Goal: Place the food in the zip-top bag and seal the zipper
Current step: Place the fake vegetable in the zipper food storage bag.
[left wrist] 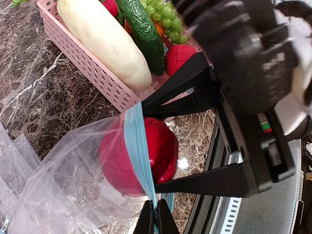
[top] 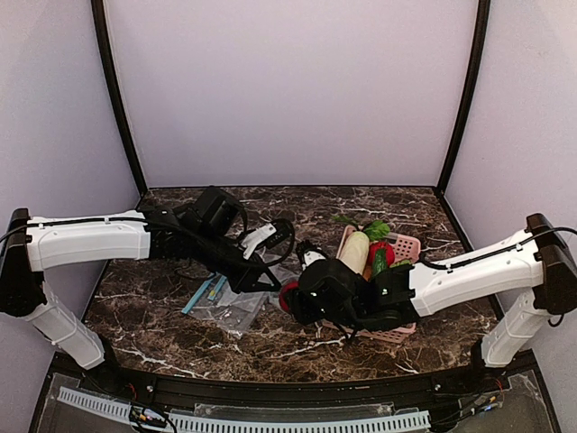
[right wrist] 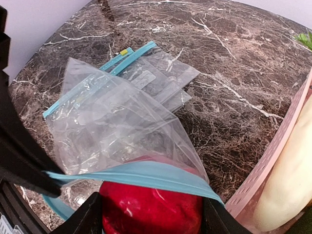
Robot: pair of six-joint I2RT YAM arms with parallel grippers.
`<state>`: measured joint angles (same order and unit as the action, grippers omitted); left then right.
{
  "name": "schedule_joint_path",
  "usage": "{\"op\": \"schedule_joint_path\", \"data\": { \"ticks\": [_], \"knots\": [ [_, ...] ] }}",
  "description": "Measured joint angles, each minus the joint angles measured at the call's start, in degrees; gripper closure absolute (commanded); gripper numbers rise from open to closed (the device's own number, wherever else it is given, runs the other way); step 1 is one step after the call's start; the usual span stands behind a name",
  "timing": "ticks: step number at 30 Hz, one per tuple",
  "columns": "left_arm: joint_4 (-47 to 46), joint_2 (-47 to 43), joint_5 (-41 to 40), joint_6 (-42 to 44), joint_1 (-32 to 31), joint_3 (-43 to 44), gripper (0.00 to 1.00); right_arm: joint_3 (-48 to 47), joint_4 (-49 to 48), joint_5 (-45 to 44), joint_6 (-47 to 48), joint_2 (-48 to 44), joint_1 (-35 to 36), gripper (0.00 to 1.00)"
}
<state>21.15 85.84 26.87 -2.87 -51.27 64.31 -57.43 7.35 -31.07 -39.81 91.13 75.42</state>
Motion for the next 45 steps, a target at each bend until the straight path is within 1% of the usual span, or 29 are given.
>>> {"op": "schedule_joint_path", "data": {
  "ticks": [3,6,8,12,17,22,29,33,38,45],
  "knots": [
    [-0.3,0.0,1.1,-0.3,0.0,0.0,0.99,0.0,0.0,0.0,-0.6,1.5,-0.7,0.56],
    [-1.1,0.0,2.3,-0.7,0.0,-0.2,0.99,0.0,0.3,0.2,-1.4,2.0,-1.4,0.53],
    [-1.5,0.0,3.0,-0.8,0.0,-0.4,0.99,-0.4,1.1,0.2,-1.8,2.2,-1.7,0.46],
    [-1.8,0.0,3.8,-1.0,0.0,-0.5,0.99,-2.0,3.0,0.4,-2.1,2.6,-1.8,0.36],
    [-1.8,0.0,3.6,-1.3,0.0,-0.5,0.99,-3.8,5.3,1.2,-1.2,2.6,-1.9,0.26],
    [-0.9,0.0,2.2,-1.9,1.3,-0.5,0.99,-6.4,8.7,3.3,0.0,2.3,-2.1,0.18],
    [-0.9,0.6,1.3,-3.8,4.7,-0.5,0.99,-7.5,10.8,6.5,0.9,-0.6,-1.9,0.16],
    [-0.9,0.7,0.9,-4.4,6.1,-0.5,0.99,-7.5,11.7,7.5,1.1,-3.5,-1.7,0.12],
    [-0.9,0.7,0.9,-4.8,6.6,-0.5,0.99,-7.3,12.3,7.3,0.6,-7.0,-1.6,0.02],
    [-1.1,0.7,1.5,-4.9,6.6,-0.5,0.99,-6.9,13.1,5.3,-2.8,-5.2,-2.0,0.01]
  ]
}}
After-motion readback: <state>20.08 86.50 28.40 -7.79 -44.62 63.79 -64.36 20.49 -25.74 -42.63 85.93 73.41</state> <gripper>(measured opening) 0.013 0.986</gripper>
